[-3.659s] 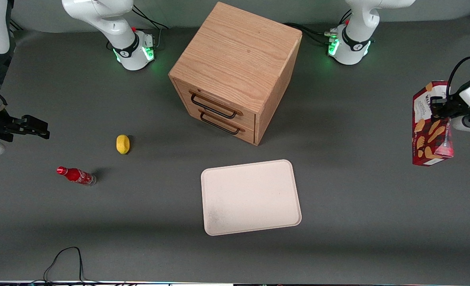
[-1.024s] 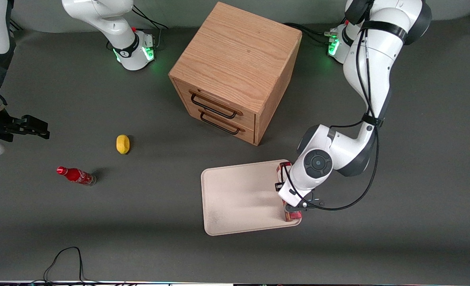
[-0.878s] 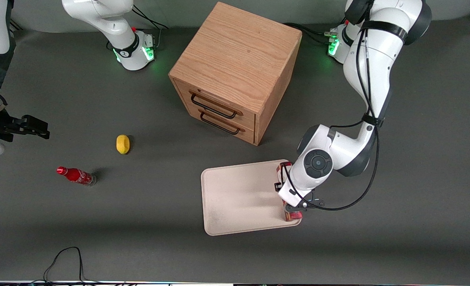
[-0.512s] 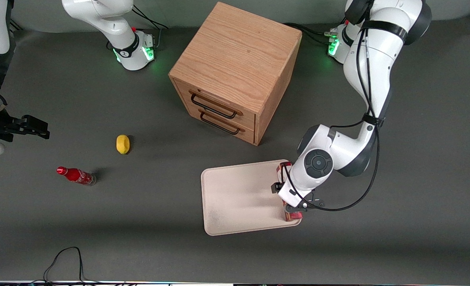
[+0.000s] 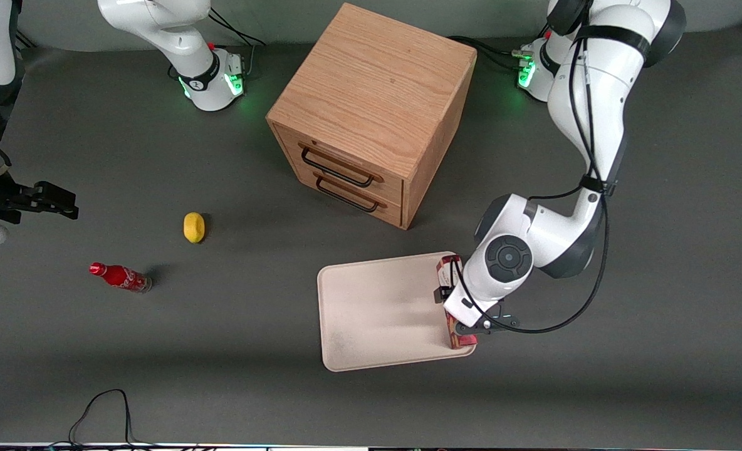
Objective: Place red cookie box on tray
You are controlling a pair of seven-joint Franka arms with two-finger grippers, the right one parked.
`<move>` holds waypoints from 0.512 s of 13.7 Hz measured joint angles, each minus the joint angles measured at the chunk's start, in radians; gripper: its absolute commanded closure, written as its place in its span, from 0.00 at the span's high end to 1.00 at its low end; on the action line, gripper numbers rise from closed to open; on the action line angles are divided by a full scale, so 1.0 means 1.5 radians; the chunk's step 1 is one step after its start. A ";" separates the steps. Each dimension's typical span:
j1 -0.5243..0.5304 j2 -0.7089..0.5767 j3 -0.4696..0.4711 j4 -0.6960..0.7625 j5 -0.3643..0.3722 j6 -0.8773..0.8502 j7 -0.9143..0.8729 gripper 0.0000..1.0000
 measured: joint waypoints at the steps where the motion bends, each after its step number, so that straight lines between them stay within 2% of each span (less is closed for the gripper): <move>1: 0.008 -0.024 0.002 -0.015 0.000 -0.011 0.021 1.00; 4: 0.037 -0.131 0.016 -0.105 0.000 -0.032 0.069 1.00; 7: 0.044 -0.255 0.061 -0.215 -0.005 -0.051 0.108 1.00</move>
